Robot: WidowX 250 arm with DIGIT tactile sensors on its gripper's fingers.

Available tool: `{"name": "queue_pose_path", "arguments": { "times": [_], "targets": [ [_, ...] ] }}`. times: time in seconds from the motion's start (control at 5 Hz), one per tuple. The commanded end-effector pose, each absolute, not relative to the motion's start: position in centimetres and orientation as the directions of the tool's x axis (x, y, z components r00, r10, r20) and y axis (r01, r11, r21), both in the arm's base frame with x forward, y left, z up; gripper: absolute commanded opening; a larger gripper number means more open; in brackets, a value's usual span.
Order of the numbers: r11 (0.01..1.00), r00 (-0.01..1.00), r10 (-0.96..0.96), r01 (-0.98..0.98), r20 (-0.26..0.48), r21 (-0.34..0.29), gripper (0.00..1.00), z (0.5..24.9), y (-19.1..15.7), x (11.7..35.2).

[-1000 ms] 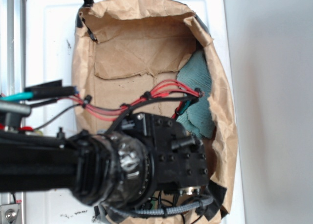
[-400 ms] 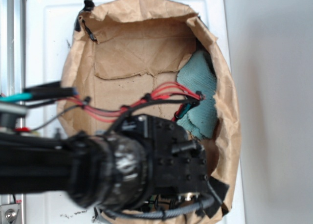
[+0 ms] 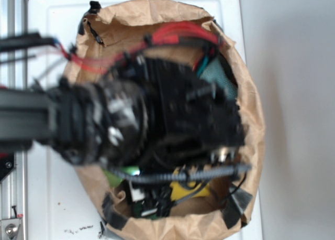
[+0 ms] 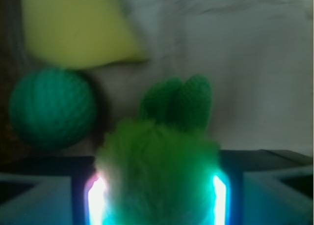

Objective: Grab the green animal.

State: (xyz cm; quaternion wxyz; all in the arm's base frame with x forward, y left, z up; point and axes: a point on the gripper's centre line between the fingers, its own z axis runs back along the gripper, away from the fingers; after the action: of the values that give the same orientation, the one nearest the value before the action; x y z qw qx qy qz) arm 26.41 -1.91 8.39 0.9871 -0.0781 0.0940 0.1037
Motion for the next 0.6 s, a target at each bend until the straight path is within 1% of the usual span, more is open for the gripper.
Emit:
{"name": "queue_pose_path", "arguments": {
  "times": [0.0,0.2,0.4],
  "targets": [
    [0.961,0.967,0.252,-0.254,-0.034,-0.110,0.00,14.2,1.3,25.2],
    [0.951,0.945,0.307,-0.307,0.114,-0.017,0.00,16.7,1.6,23.5],
    [0.985,0.950,0.174,-0.164,0.259,-0.060,0.00,18.5,1.6,21.3]
  ]
}}
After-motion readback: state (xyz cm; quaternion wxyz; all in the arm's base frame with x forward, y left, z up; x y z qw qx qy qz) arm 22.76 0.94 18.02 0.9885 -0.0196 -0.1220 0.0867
